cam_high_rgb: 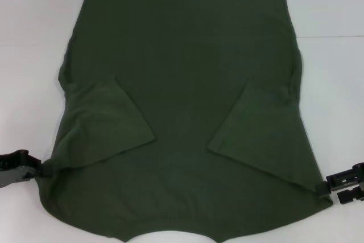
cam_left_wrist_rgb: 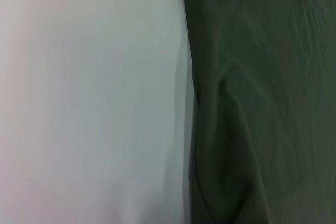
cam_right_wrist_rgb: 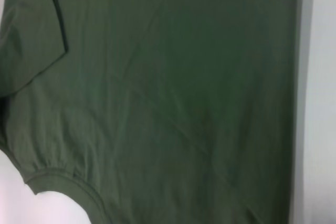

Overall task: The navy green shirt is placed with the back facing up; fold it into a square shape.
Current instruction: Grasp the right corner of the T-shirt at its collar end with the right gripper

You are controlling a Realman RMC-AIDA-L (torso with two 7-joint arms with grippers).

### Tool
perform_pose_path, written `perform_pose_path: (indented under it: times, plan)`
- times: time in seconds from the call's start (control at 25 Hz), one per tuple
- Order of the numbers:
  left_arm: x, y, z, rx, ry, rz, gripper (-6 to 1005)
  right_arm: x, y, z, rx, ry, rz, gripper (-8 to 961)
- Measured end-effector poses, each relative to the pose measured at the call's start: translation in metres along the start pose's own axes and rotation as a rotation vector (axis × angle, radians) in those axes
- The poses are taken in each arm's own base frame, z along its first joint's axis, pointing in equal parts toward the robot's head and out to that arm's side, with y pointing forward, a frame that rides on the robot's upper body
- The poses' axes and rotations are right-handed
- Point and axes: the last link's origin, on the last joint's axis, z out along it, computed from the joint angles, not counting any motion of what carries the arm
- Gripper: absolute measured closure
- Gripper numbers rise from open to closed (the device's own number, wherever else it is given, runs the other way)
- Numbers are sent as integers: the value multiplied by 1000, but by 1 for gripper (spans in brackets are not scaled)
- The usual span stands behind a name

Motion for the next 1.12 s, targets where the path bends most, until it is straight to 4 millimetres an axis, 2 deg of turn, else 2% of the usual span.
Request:
perform_pose_path:
  times: [1.12]
  plan:
    - [3, 2, -1, -6, 11, 0, 995, -1, 4, 13, -7, -2, -14, 44]
